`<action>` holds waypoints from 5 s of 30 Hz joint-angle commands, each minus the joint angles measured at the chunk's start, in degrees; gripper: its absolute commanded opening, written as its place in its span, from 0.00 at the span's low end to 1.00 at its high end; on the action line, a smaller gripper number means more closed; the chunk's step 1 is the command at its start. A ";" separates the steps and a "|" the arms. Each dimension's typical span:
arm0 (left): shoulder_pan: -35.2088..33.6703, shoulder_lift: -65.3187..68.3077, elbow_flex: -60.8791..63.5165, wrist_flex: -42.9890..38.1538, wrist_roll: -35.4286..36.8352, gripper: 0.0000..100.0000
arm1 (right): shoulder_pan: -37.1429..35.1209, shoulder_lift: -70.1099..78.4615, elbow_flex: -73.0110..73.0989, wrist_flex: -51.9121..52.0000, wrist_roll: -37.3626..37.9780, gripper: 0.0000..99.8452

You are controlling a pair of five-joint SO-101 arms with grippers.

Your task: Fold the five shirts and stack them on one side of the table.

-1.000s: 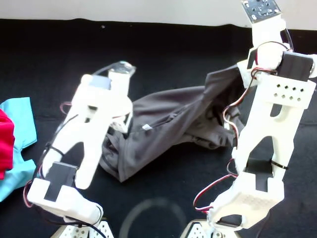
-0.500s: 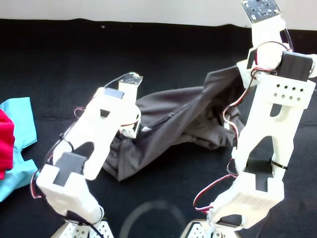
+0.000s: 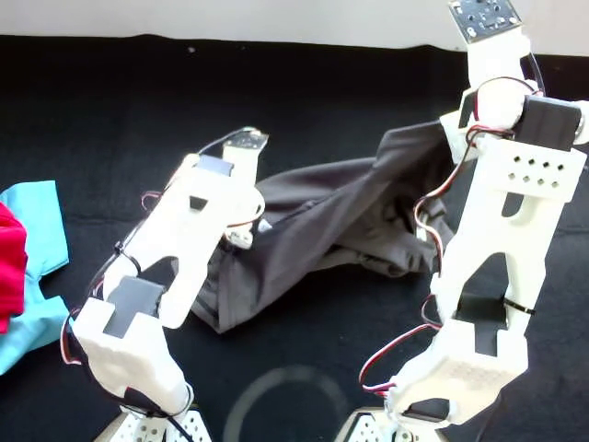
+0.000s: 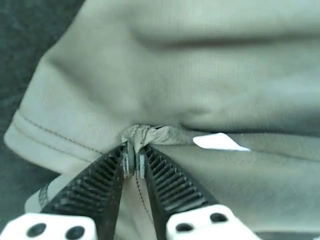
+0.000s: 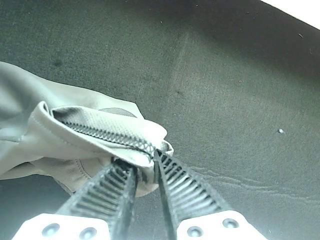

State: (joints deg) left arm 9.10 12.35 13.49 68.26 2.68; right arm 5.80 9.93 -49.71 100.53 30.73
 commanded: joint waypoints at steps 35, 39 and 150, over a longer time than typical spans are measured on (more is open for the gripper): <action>-18.33 -21.49 -80.22 32.70 -8.70 0.01 | 2.86 -0.57 -44.18 -6.99 -10.55 0.01; -18.15 -27.30 -75.12 32.70 -8.70 0.01 | 4.09 -0.66 -50.42 -7.96 -10.55 0.01; -17.36 -0.48 -36.53 31.74 -16.09 0.01 | -4.97 3.65 21.23 -10.33 -13.63 0.01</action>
State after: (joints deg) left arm -8.75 19.30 -28.70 100.88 -12.97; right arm 0.00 18.81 -28.70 87.87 17.27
